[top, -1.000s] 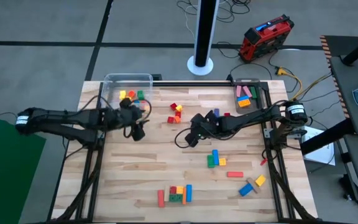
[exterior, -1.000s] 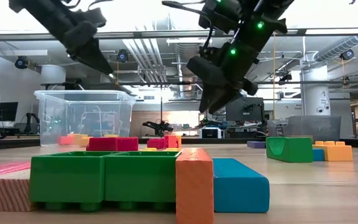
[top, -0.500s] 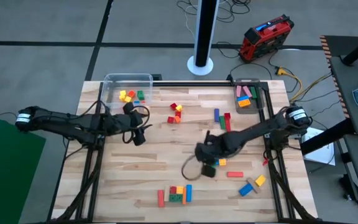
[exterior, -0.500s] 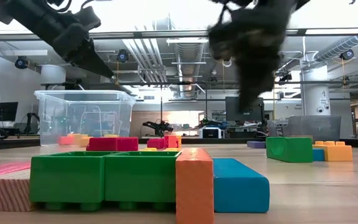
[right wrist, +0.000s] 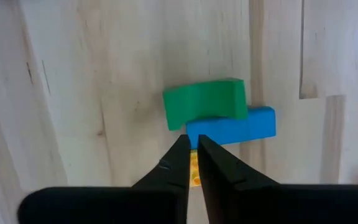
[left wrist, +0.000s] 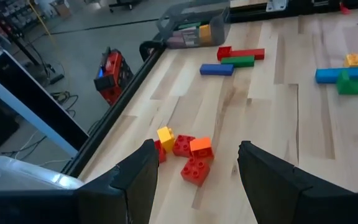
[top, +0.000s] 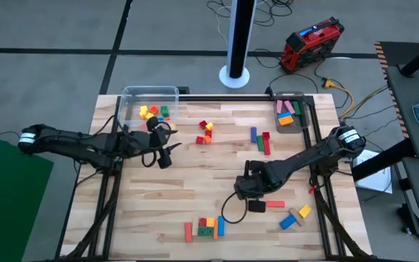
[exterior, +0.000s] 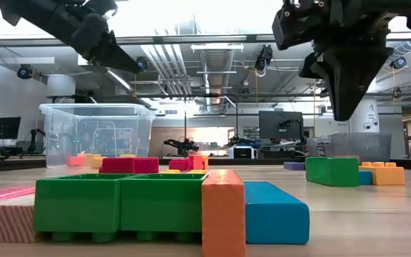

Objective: Sort blocks by size
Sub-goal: Put the green rectangular wooden block into the black bin

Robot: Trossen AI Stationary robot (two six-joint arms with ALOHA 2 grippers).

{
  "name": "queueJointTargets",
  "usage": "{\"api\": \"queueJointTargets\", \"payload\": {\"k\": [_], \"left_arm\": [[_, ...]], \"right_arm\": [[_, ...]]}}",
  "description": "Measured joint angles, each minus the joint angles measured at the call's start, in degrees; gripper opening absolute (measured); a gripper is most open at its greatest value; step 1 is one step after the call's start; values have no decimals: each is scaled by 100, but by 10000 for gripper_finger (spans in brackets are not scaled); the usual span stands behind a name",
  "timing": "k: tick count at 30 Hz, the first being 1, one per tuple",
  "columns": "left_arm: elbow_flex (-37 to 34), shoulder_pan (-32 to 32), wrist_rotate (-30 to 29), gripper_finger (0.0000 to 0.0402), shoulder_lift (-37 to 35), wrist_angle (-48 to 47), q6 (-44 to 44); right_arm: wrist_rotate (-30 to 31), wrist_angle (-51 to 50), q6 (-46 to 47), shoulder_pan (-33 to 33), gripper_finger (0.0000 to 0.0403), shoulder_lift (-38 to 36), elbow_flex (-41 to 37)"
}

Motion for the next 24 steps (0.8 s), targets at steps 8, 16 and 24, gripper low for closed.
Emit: {"api": "queueJointTargets", "payload": {"k": [8,16,24], "left_arm": [[-34,2,0,197,0,39,7],[-90,2,2,197,0,34,-6],[-140,2,2,197,0,45,-16]], "right_arm": [[537,-59,-83,-104,175,0,-72],[1014,572,-859,-37,342,0,-280],[1051,820,-866,-37,386,0,-319]]}}
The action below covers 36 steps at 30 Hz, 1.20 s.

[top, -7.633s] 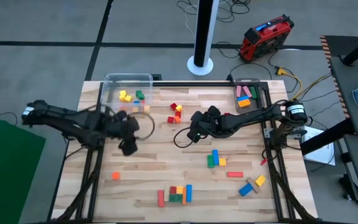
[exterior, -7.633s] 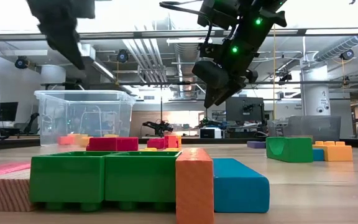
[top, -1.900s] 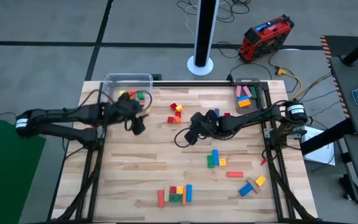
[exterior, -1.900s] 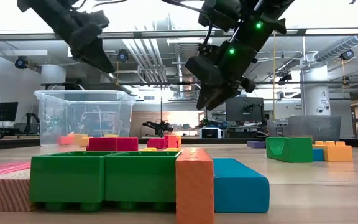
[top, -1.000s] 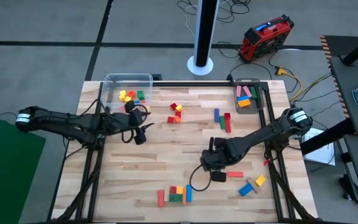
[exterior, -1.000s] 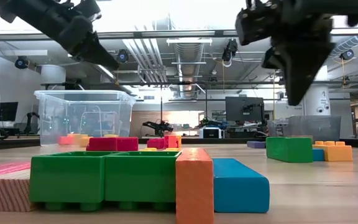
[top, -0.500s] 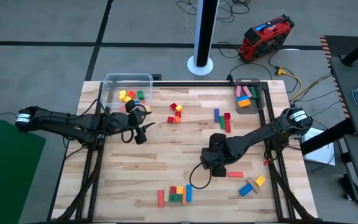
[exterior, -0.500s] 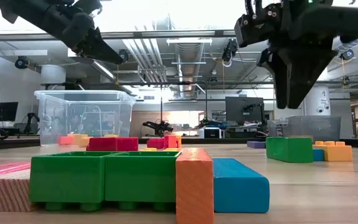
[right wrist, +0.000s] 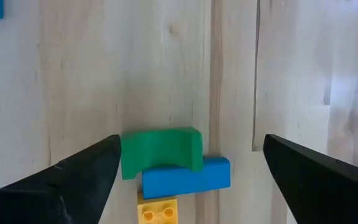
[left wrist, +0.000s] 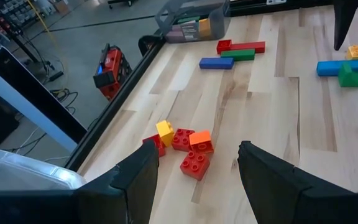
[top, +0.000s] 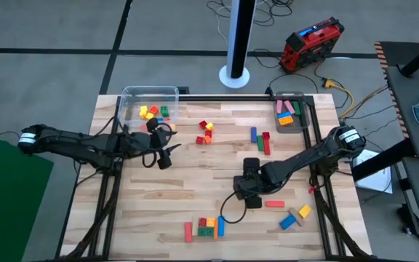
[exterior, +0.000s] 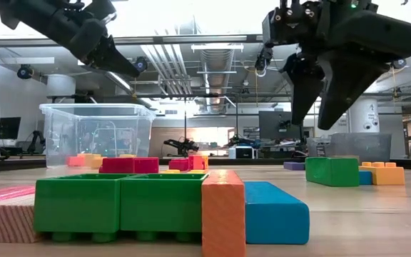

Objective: Sort blocks by size
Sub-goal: Put the green rectangular wooden block into the black bin

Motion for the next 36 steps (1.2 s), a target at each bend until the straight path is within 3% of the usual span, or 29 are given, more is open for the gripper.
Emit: {"api": "queueJointTargets", "payload": {"k": [17,36], "left_arm": [[-24,0,1,197,13,2,-24],[-24,0,4,197,13,4,-25]], "right_arm": [[-28,513,112,44,386,0,-498],[-304,487,100,48,386,767,-254]]}}
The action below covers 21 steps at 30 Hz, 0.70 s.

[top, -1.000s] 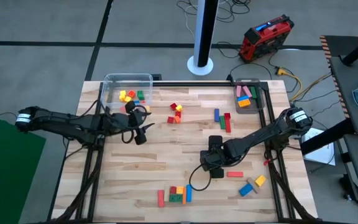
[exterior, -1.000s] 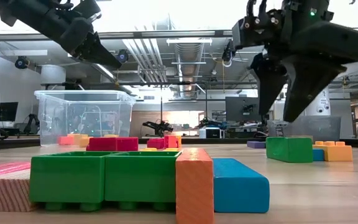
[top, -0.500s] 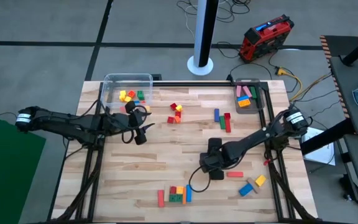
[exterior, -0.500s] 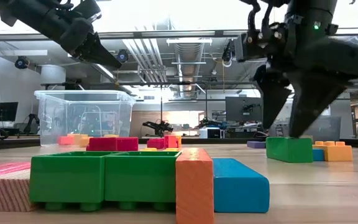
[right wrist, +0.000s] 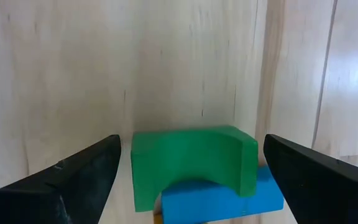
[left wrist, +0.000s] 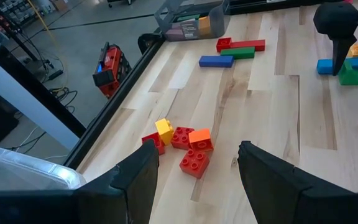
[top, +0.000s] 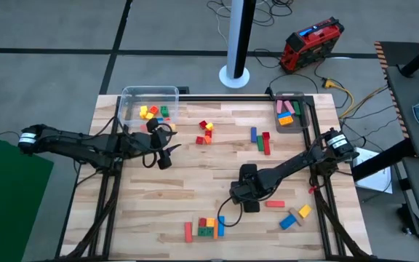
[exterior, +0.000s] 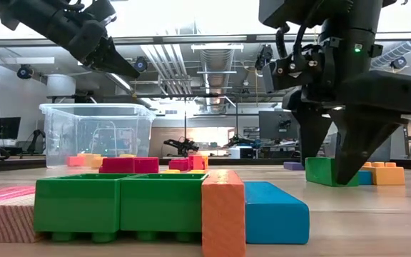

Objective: Sort blocks by size
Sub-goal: Put the green rectangular wooden block into the black bin

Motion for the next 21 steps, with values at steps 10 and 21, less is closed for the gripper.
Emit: {"api": "queueJointTargets", "payload": {"k": [10,21], "left_arm": [[0,0,0,197,0,0,0],[0,0,0,197,0,0,0]], "right_arm": [[-15,-29,-18,-2,386,2,-7],[-144,-29,-161,-7,323,2,-9]]}}
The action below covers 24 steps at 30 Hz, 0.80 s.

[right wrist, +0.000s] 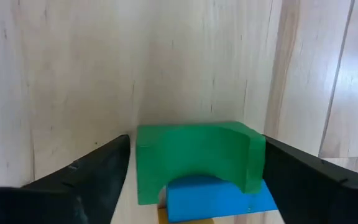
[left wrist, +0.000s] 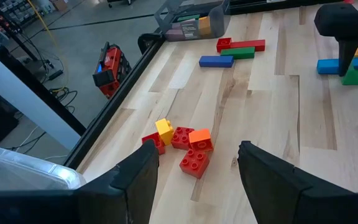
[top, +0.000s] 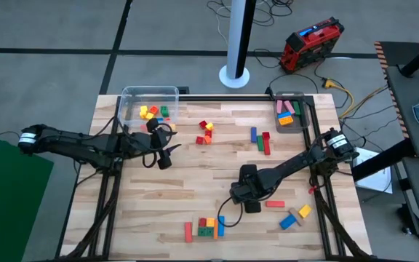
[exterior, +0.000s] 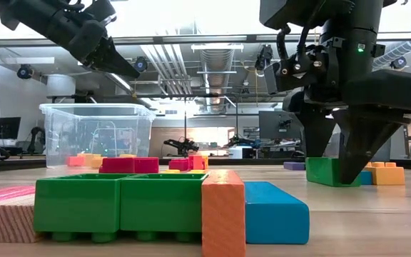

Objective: Sort blocks by size
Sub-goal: Put the green rectangular wooden block into the black bin

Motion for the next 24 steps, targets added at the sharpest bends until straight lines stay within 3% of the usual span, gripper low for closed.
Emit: {"api": "queueJointTargets", "payload": {"k": [5,14,17,24], "left_arm": [[0,0,0,197,0,0,0],[0,0,0,197,0,0,2],[0,0,0,197,0,8,2],[0,1,-2,197,0,120,46]], "right_arm": [[0,0,-7,0,278,-2,0],[154,14,39,-41,289,-2,237],[634,46,42,-183,288,-4,606],[2476,-29,54,-891,278,-9,1406]]}}
